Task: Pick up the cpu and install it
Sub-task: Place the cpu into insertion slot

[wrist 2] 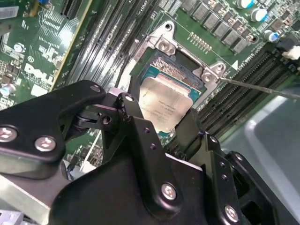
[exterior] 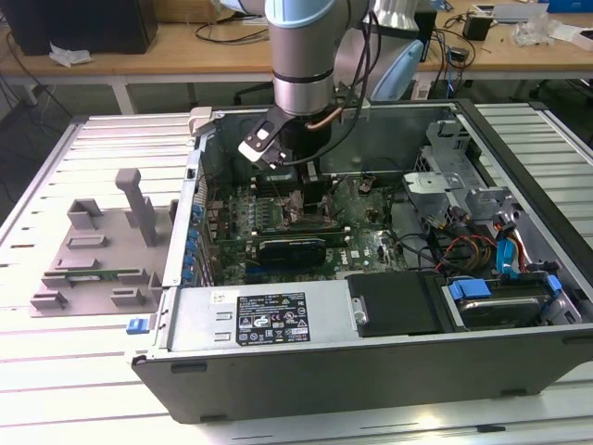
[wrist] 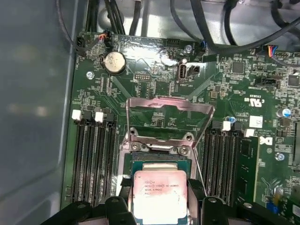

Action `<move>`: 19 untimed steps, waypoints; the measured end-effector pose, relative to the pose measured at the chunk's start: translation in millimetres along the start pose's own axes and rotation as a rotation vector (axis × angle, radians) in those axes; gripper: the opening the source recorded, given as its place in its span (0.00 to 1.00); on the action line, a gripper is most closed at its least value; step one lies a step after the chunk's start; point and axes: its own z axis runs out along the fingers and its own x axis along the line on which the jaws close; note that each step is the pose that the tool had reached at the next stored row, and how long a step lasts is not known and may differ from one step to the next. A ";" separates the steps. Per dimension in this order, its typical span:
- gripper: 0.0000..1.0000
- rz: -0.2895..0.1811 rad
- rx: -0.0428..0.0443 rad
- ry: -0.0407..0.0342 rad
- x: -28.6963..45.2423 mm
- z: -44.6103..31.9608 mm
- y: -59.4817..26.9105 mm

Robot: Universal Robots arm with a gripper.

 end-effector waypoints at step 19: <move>0.55 0.064 0.0008 0.0001 1.5 18.2 -3.9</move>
